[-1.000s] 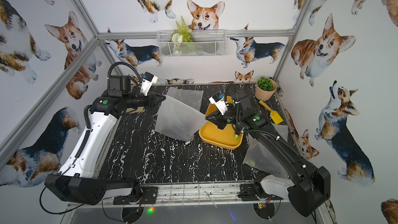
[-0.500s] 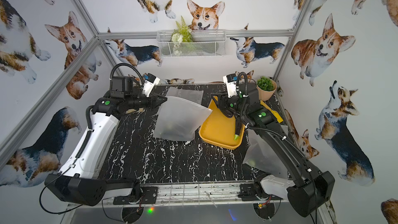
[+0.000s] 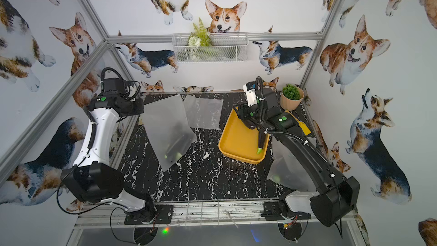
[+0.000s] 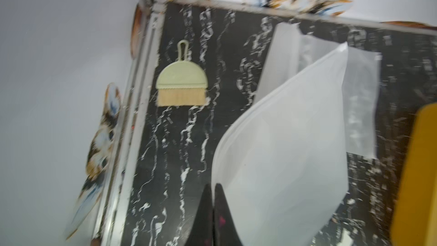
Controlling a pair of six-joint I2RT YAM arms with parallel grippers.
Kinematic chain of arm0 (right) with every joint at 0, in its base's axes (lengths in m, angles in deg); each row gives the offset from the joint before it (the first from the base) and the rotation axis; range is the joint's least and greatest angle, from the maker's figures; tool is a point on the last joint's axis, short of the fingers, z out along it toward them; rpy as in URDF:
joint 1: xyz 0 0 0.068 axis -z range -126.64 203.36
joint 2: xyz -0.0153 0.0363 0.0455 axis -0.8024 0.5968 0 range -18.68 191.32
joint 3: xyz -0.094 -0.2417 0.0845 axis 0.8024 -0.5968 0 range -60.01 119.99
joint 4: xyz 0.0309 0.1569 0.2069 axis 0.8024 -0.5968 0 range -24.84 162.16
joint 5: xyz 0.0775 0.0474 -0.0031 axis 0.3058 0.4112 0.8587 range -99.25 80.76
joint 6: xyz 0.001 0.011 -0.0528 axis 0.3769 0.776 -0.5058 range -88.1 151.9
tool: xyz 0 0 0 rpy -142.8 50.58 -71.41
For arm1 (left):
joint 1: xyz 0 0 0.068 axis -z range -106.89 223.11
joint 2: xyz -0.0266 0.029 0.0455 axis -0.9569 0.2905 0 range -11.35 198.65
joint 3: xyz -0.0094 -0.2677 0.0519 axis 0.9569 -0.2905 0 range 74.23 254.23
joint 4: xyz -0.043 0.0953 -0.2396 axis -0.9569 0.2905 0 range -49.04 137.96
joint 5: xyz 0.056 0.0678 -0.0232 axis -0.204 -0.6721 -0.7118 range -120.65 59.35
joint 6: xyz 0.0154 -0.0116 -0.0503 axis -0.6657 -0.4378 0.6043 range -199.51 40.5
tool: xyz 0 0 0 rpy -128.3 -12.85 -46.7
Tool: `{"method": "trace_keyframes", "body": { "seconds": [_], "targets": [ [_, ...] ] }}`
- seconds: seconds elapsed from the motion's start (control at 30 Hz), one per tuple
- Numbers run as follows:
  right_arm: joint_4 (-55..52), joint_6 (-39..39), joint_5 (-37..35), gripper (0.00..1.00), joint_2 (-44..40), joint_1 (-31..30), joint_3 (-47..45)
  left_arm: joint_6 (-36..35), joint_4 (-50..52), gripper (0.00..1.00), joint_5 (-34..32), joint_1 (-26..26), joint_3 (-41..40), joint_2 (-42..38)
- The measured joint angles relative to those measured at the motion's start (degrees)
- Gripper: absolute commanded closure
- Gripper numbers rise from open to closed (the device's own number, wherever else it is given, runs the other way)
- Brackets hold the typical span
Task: Place the eggplant in a zip-top bag and seal the zipper
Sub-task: Place the zipper food storage bag at the center of the board, then pick up the zipper food storage bag at the center of the board.
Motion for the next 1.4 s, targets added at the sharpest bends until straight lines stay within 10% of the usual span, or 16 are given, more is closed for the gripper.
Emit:
{"method": "trace_keyframes", "body": {
  "seconds": [0.37, 0.47, 0.67, 1.0, 1.4],
  "targets": [
    [-0.2, -1.1, 0.3, 0.4, 5.6, -3.1, -0.6, -5.6, -0.4, 1.0, -21.7, -2.3, 17.1, 25.8],
    [-0.2, -1.2, 0.5, 0.39, 7.8, -3.5, -0.6, -5.6, -2.3, 0.71, -21.8, -2.3, 21.7, 31.1],
    [-0.2, -1.3, 0.5, 0.39, 10.9, -3.6, -0.7, -3.1, -6.4, 0.55, -16.8, -0.3, 27.6, 34.0],
    [-0.1, -0.4, -1.7, 0.39, 13.2, 0.4, -1.1, 4.4, -18.7, 0.5, -9.5, 27.4, 1.7, 17.3],
    [-1.7, 1.0, -4.5, 0.4, 12.5, 3.5, -3.5, 18.4, -26.9, 0.5, -4.9, 44.2, 11.8, 40.1]
  ]
}}
